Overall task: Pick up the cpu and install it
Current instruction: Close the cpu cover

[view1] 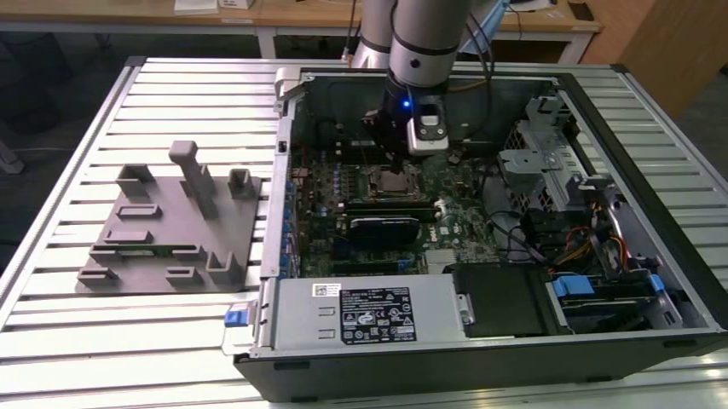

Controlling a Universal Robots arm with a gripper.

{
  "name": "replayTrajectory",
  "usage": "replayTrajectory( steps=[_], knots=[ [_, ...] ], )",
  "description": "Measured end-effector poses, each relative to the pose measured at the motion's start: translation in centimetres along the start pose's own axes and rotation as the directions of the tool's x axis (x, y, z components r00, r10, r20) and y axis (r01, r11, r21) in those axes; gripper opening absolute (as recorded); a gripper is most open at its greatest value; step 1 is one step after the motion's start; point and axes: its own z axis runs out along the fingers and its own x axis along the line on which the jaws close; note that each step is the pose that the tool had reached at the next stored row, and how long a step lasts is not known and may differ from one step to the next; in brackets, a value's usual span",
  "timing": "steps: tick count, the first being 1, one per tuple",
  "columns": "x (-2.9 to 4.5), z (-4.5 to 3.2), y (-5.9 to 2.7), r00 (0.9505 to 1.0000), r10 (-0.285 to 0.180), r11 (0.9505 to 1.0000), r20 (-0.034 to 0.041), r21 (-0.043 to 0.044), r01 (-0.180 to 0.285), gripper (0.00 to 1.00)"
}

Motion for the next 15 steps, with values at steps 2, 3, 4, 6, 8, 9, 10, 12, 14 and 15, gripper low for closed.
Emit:
replayTrajectory(
  steps=[2,3,4,6,8,9,10,12,14,15],
  knots=[
    [0.00,0.03,-0.01,0.9997,-0.026,0.9997,0.0001,-0.0025,0.026,0.11],
    [0.00,0.04,-0.01,0.9994,-0.034,0.9994,0.0019,-0.0037,0.034,0.11],
    [0.00,0.04,-0.01,0.9992,-0.039,0.9992,0.0055,-0.0058,0.039,0.11],
    [0.00,0.04,-0.01,0.9986,-0.048,0.9987,0.0211,-0.0123,0.049,0.11],
    [0.00,0.05,-0.01,0.9976,-0.056,0.9982,0.0402,-0.0198,0.057,0.11],
    [0.00,0.05,-0.02,0.9970,-0.060,0.9979,0.0485,-0.0230,0.061,0.11],
    [0.00,0.06,-0.02,0.9966,-0.064,0.9976,0.0527,-0.0249,0.065,0.11],
    [0.00,0.08,-0.02,0.9954,-0.079,0.9964,0.0532,-0.0245,0.081,0.11],
    [0.00,0.12,-0.03,0.9933,-0.103,0.9943,0.0528,-0.0233,0.104,0.11],
    [-0.01,0.15,-0.03,0.9915,-0.119,0.9925,0.0526,-0.0222,0.120,0.11]
  ],
)
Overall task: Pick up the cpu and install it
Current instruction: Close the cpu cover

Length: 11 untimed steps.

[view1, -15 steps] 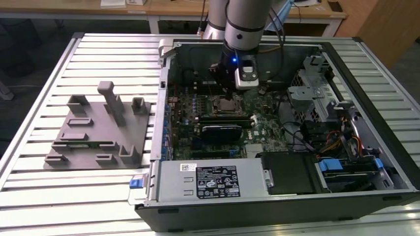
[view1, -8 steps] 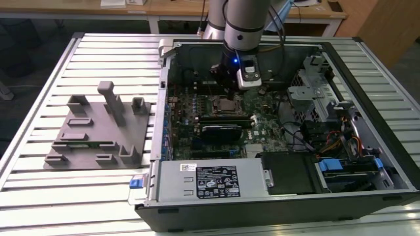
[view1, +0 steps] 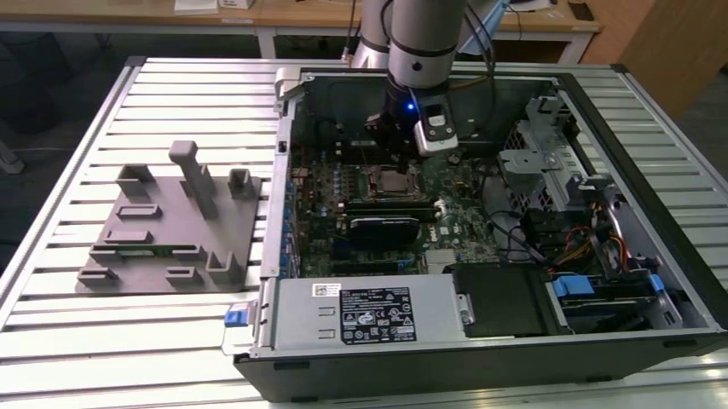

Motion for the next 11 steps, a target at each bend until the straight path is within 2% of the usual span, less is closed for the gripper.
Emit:
replayTrajectory(
  steps=[5,7,11],
  knots=[
    [0.00,0.10,0.00,0.9962,-0.087,0.9962,-0.0026,0.0026,0.087,0.11],
    [0.00,0.12,-0.01,0.9936,-0.113,0.9936,-0.0013,0.0127,0.113,0.11],
    [0.00,0.14,-0.01,0.9881,-0.154,0.9872,0.0029,0.0414,0.154,0.11]
  ],
)
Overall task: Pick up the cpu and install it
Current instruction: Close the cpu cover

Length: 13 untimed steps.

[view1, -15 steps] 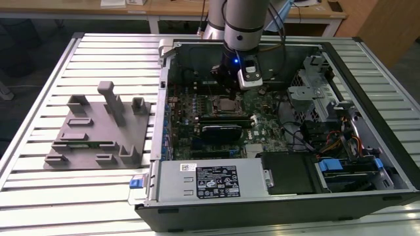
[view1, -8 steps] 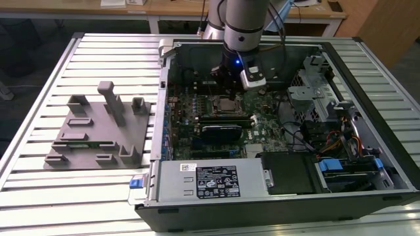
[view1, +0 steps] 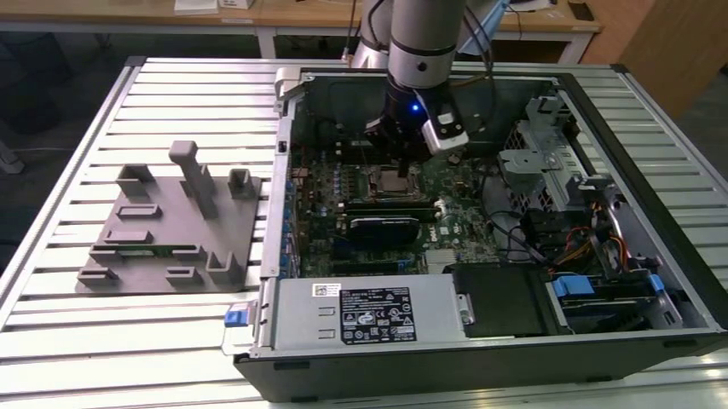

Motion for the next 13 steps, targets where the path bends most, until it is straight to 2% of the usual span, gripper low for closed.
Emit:
replayTrajectory(
  steps=[1,5,10,13],
  knots=[
    [0.00,0.03,0.00,1.0000,-0.007,1.0000,0.0005,0.0027,0.007,0.11],
    [0.02,0.16,-0.01,0.9993,-0.037,0.9993,0.0005,0.0026,0.037,0.11],
    [0.04,0.18,-0.01,0.9992,-0.040,0.9992,0.0006,0.0023,0.040,0.11],
    [0.56,0.22,-0.09,0.9992,-0.040,0.9992,0.0006,0.0023,0.040,0.11]
  ],
)
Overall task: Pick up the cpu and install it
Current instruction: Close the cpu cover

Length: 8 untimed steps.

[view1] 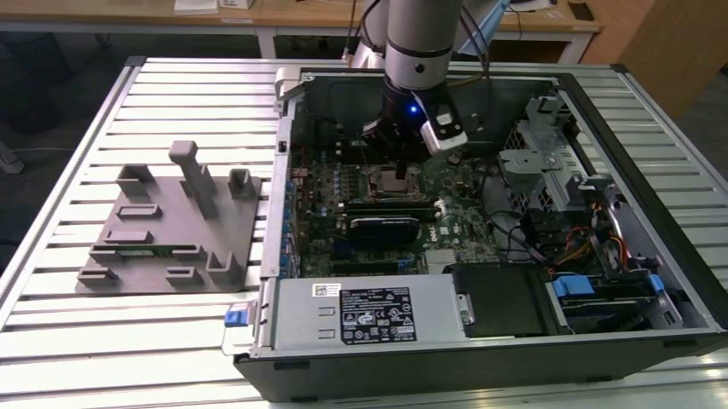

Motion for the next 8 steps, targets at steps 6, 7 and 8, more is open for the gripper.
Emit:
replayTrajectory(
  steps=[6,7,8],
  knots=[
    [1.41,0.15,-0.18,1.0000,0.000,1.0000,0.0000,0.0001,0.000,0.11],
    [1.58,0.20,-0.21,1.0000,0.000,1.0000,-0.0001,0.0002,0.000,0.11],
    [1.75,0.25,-0.23,1.0000,0.000,1.0000,0.0000,0.0001,0.000,0.11]
  ],
)
